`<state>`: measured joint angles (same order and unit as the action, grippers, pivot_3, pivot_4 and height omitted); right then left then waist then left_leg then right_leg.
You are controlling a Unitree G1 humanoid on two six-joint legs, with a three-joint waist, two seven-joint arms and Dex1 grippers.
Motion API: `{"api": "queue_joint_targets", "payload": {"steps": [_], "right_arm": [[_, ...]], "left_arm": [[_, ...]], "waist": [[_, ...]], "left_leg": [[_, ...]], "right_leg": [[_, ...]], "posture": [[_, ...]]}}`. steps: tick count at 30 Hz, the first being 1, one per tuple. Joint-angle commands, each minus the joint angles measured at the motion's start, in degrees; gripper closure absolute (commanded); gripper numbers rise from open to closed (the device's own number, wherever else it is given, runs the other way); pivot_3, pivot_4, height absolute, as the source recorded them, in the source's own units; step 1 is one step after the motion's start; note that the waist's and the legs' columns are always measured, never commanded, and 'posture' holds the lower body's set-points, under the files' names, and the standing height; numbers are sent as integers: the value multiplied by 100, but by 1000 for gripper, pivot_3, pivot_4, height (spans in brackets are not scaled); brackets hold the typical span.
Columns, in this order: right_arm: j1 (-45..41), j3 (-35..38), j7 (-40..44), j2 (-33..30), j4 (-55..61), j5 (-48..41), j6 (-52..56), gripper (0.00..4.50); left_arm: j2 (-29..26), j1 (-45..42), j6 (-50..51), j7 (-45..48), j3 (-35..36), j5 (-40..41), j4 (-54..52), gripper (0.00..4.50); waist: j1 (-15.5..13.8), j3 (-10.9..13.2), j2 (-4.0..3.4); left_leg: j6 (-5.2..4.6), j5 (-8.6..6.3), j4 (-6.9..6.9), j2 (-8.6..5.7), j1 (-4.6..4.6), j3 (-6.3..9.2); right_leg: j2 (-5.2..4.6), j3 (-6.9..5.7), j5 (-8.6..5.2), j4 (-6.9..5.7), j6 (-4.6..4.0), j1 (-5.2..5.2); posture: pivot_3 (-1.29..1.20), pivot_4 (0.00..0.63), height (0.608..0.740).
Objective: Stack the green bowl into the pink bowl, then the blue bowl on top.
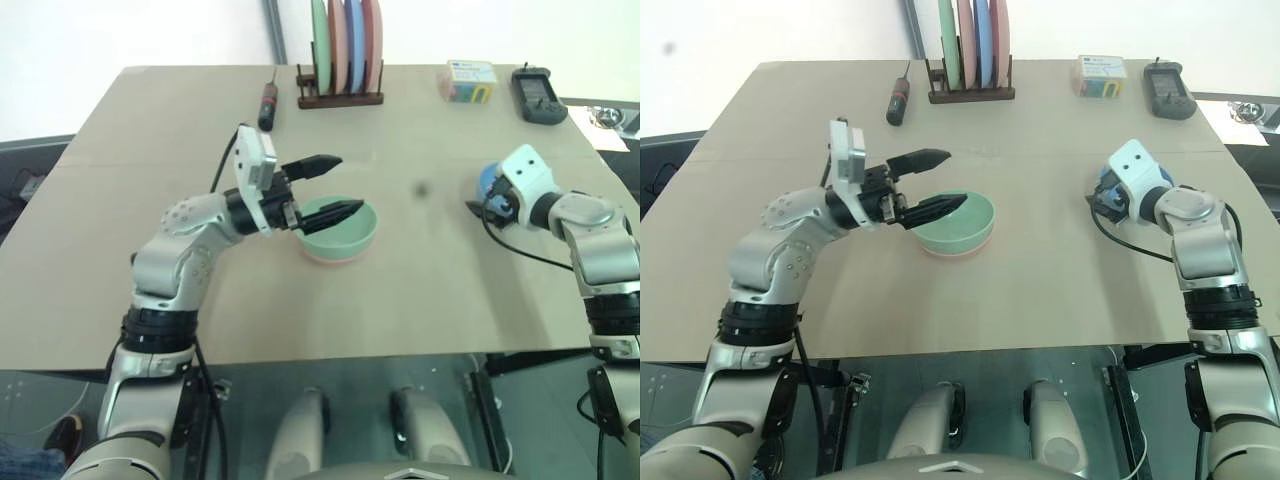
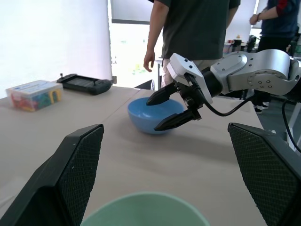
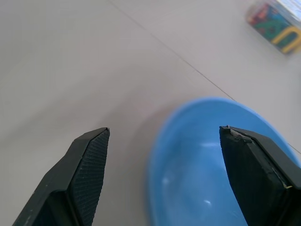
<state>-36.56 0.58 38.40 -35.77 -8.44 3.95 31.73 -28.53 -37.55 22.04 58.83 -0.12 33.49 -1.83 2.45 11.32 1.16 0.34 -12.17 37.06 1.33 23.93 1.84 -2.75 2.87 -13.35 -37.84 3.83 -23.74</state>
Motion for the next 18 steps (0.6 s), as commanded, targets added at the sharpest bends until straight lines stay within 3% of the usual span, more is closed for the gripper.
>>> {"api": "queue_joint_targets", "payload": {"steps": [1,3,7,8,13,18], "right_arm": [[-14,79,-77,-36,-55,-91,-89,612],[-24,20,-25,4,-139,-142,-83,612],[-62,-87,8,49,-368,-169,-184,1626],[-74,-105,6,51,-432,-168,-225,2278],[-173,-222,36,82,-765,-168,-421,4413],[-333,-287,143,90,-629,-205,-512,4413]], "left_arm": [[45,-163,-130,96,20,-49,13,0],[66,-166,-123,109,24,-62,1,0],[80,-126,-76,76,91,-51,-80,0],[78,-115,-70,67,101,-47,-94,0],[62,5,-36,-13,127,-41,-216,0],[-40,126,9,-70,214,-14,-323,0]], "waist": [[-1,0,0],[-4,0,0],[-9,0,0],[-10,0,0],[-10,0,0],[-7,0,0]], "left_leg": [[0,0,0,0,0,0],[0,0,0,0,0,0],[0,0,0,0,1,0],[0,0,1,0,1,0],[0,0,1,0,1,0],[0,0,1,0,1,1]], "right_leg": [[0,0,0,0,0,0],[0,0,0,0,0,0],[0,0,0,1,1,0],[0,0,0,1,1,0],[0,0,0,1,1,1],[0,0,0,0,1,1]], "posture": [[0,150,740],[0,150,740],[0,150,740],[0,150,740],[0,150,740],[0,150,740]]}}
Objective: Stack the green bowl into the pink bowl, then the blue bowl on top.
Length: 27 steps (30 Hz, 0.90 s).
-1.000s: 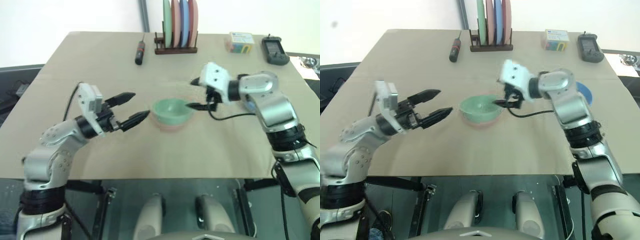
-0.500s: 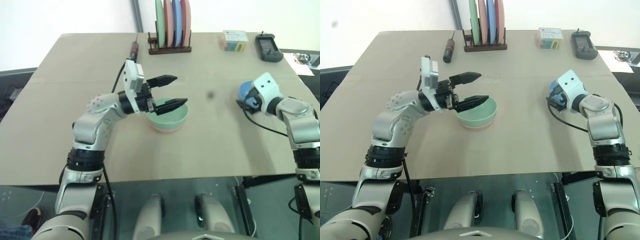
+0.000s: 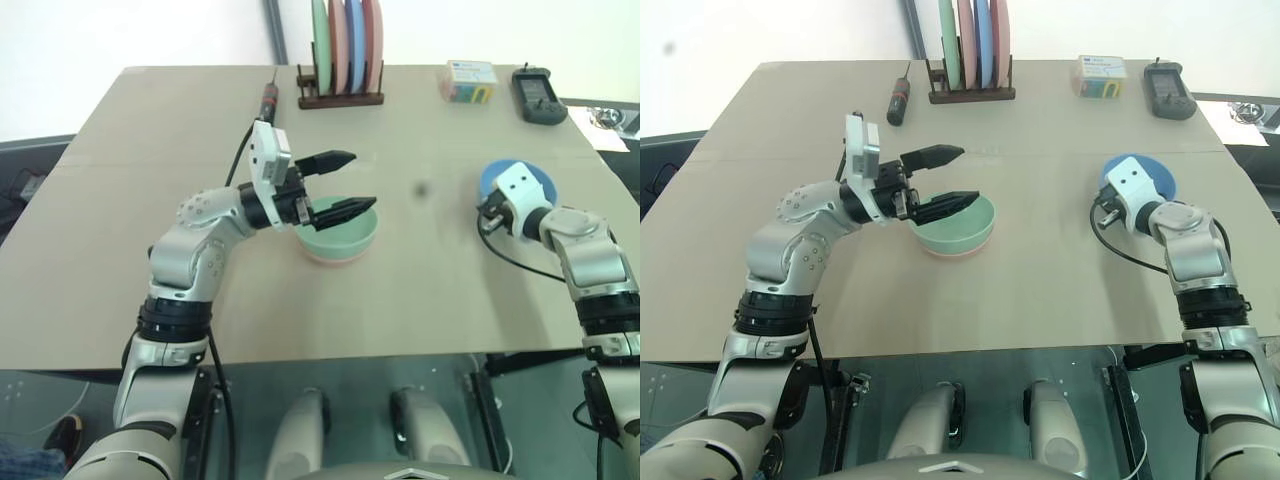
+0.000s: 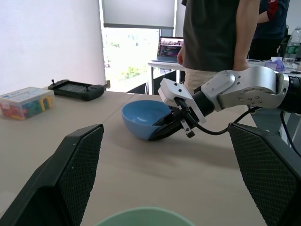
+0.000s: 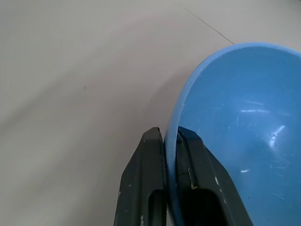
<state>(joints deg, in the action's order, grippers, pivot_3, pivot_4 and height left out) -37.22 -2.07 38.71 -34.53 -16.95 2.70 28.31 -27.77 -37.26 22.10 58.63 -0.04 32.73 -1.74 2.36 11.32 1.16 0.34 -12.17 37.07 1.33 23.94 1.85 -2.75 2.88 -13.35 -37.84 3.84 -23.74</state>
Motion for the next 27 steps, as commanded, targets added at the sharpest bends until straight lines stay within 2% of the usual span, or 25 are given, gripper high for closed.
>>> {"api": "queue_joint_targets", "payload": {"steps": [1,6,10,13,19,25,27], "right_arm": [[-316,-42,158,-26,319,-101,-182,4413],[-640,-318,629,73,1210,-356,-141,4413],[-910,-733,1223,314,2234,-765,217,4413],[-1093,-972,1436,463,2647,-970,383,4413],[-1411,-1360,1837,787,3158,-1410,549,4413],[-1601,-1569,1957,975,3195,-1566,560,4413],[-1676,-1613,1926,1057,3110,-1534,486,3741]], "left_arm": [[-153,132,20,-54,231,72,-361,0],[-473,540,172,-62,460,142,-606,0],[-993,1314,325,-5,859,190,-906,0],[-1318,1769,389,2,1176,234,-1049,0],[-1911,2685,385,74,1962,201,-1115,0],[-2136,3202,330,51,2420,194,-1148,0],[-2138,3261,343,22,2480,224,-1198,0]], "waist": [[9,1,-1],[25,4,-5],[72,5,-8],[-7,5,-7],[-16,5,-7],[-19,5,-7],[-20,5,-7]], "left_leg": [[0,0,0,0,0,0],[0,0,-1,2,0,-1],[0,0,-7,9,-2,0],[0,0,-8,10,0,10],[0,-1,-1,8,3,9],[1,-1,-3,10,2,11],[1,-1,-3,10,2,11]], "right_leg": [[0,0,0,0,0,0],[1,1,0,-1,0,-3],[6,2,0,-4,0,-8],[6,-10,-1,-3,-2,-6],[-3,-16,-2,1,-3,-3],[-2,-20,-3,0,-5,-4],[-2,-20,-3,0,-5,-5]], "posture": [[0,150,740],[0,150,740],[0,150,740],[0,150,740],[0,150,740],[0,150,740],[0,150,740]]}}
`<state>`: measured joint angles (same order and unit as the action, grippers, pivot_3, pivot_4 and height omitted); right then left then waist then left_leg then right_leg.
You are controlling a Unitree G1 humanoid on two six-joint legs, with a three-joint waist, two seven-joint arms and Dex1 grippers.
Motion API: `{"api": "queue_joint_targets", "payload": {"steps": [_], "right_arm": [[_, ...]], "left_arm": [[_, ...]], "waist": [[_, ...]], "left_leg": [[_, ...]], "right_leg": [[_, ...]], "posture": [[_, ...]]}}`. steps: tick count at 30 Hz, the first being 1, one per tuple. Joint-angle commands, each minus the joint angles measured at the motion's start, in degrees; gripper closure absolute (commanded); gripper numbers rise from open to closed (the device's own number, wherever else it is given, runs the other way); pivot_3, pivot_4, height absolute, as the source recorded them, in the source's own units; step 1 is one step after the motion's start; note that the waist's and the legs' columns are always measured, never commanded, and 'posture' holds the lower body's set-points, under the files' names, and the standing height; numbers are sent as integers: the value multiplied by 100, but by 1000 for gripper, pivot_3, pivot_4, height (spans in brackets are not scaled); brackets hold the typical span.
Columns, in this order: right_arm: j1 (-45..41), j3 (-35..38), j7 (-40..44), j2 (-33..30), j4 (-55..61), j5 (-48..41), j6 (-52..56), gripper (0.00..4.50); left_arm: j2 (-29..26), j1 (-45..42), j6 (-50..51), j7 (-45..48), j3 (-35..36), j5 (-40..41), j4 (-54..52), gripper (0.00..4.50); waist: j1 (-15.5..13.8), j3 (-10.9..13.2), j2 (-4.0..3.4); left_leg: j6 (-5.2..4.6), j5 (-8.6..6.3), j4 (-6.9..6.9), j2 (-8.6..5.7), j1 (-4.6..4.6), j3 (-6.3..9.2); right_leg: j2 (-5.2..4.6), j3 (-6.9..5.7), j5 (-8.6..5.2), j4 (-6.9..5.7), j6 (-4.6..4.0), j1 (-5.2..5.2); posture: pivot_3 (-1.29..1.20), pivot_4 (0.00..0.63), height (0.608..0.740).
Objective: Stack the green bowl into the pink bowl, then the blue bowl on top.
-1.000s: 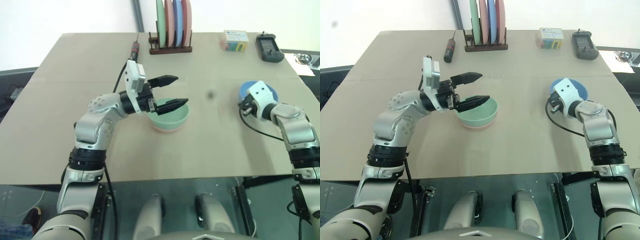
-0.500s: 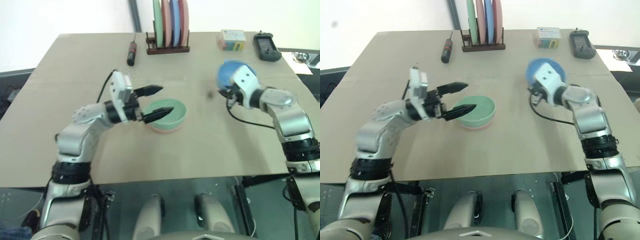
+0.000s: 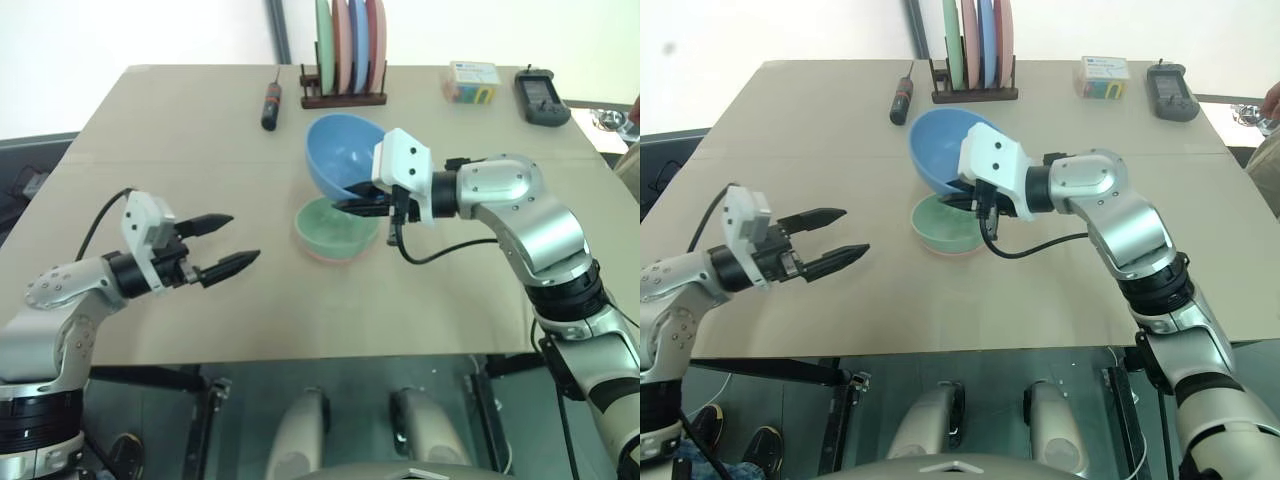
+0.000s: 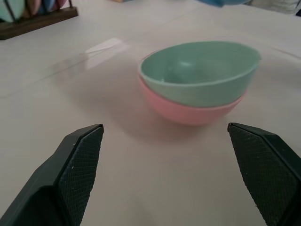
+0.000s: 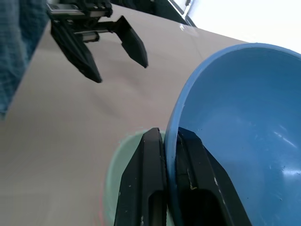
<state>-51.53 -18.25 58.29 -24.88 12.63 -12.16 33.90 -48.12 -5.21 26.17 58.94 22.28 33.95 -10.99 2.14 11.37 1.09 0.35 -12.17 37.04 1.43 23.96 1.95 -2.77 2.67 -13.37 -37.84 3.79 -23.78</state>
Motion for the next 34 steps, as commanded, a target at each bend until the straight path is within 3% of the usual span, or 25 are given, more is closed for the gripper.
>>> {"api": "queue_joint_targets", "payload": {"steps": [1,3,4,6,10,17,27,34], "right_arm": [[-277,-14,-34,119,112,-28,-99,3580],[-326,-44,-14,160,50,-27,-124,2925],[-337,-39,-39,186,23,-22,-159,2387],[-316,24,-180,243,8,16,-214,1921],[-282,198,-306,192,-67,-9,-119,544],[852,1259,-370,-326,78,-610,-99,544],[3098,2899,36,-1090,289,-1569,-753,544],[3715,3310,508,-1594,-190,-1710,-1279,544]], "left_arm": [[-98,69,-54,-23,266,114,-297,0],[-83,71,-41,-63,268,117,-332,0],[-76,69,-37,-80,264,118,-345,0],[-62,58,-26,-114,247,124,-372,0],[-17,-42,-18,-315,171,36,-366,0],[45,191,-107,-937,-36,-485,-531,0],[254,1149,-152,-1177,437,-438,-1136,0],[341,1596,-144,-1219,821,-326,-1296,0]], "waist": [[6,0,-1],[8,0,0],[7,0,0],[11,0,0],[13,0,0],[-34,-5,9],[11,-5,9],[13,-6,10]], "left_leg": [[0,0,0,0,0,0],[0,0,-1,0,0,0],[0,0,-1,1,0,0],[0,0,-1,0,0,-1],[0,0,-1,1,0,-1],[0,-1,-4,-4,1,-2],[0,0,-19,-2,-9,-15],[-1,0,-14,2,-20,-21]], "right_leg": [[0,0,0,0,0,0],[0,1,0,-1,0,-1],[0,0,0,0,0,-1],[1,1,0,0,0,-1],[1,1,0,-1,0,-1],[-5,0,1,12,1,7],[-4,15,0,10,1,1],[-1,20,-14,9,-17,8]], "posture": [[0,150,740],[0,150,740],[0,150,740],[0,150,740],[0,150,740],[0,150,740],[0,150,740],[0,150,740]]}}
